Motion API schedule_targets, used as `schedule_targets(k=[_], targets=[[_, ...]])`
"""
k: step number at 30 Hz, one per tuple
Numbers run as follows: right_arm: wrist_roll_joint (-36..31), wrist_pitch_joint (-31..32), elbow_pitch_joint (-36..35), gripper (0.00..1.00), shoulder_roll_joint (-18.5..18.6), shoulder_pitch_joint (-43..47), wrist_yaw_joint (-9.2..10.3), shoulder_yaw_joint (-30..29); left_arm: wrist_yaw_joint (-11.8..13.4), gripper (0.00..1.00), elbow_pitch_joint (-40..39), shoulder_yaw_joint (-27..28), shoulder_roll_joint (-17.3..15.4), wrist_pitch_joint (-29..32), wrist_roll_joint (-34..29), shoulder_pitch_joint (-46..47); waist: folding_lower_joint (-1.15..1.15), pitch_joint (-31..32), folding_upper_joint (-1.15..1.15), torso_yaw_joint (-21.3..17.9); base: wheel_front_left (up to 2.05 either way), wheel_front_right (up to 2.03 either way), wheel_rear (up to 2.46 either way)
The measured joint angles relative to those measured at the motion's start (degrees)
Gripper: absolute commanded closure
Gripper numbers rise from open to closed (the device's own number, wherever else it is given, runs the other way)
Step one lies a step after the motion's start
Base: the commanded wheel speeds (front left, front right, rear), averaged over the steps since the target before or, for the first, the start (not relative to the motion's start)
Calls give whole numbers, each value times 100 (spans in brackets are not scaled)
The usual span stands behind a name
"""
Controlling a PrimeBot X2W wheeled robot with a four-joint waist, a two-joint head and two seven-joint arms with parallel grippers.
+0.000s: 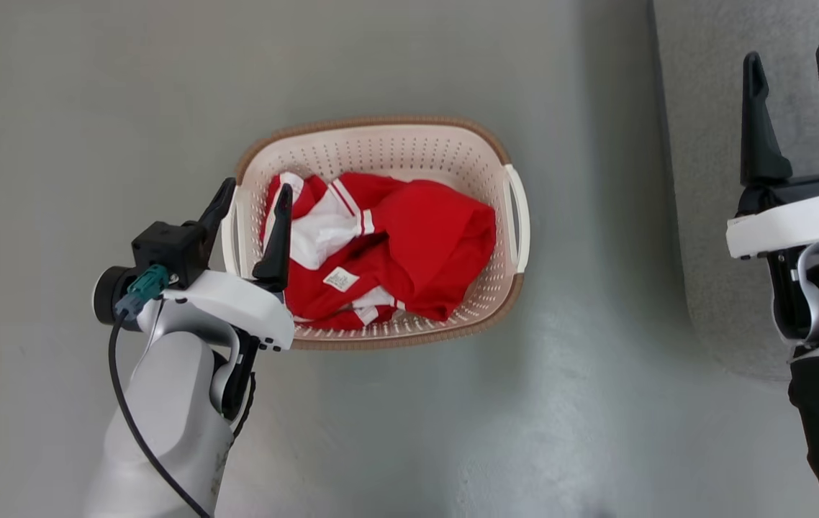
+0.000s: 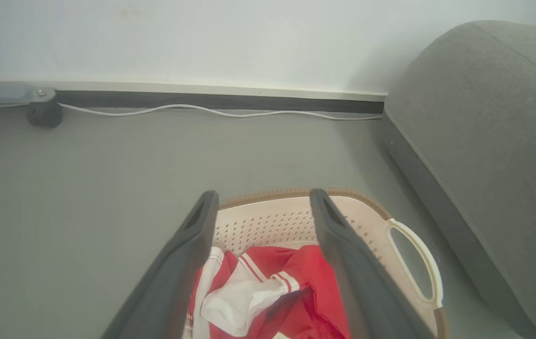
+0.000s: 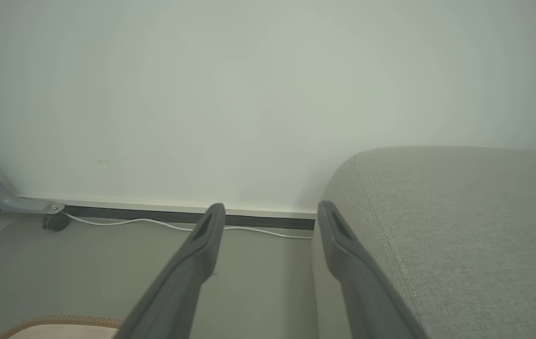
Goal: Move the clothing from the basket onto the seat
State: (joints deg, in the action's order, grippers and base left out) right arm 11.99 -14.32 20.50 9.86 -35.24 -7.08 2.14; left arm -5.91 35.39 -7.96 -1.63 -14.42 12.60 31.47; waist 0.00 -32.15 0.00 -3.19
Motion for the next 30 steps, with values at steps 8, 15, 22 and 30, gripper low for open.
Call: schedule_targets(k=[8, 15, 22, 30], targets=[[1, -1, -270, 0, -56, -353, 0, 19, -9, 0, 542, -371, 1, -8, 159, 538, 0, -633, 0, -84, 0, 0, 0], [4, -3, -478, 0, -113, -575, 0, 102, -43, 0, 1148, -818, 0, -23, 355, 1042, 0, -1080, 0, -249, 0, 0, 0], [21, -9, -599, 0, -244, -721, 0, 360, -93, 0, 1822, -1149, 1, -23, 310, 1604, 0, -1410, 0, -453, 0, 0, 0], [67, -9, -730, 0, -367, -884, 0, 572, -118, 0, 2525, -1422, 0, -23, 197, 2203, 0, -1713, 0, -682, 0, 0, 0]])
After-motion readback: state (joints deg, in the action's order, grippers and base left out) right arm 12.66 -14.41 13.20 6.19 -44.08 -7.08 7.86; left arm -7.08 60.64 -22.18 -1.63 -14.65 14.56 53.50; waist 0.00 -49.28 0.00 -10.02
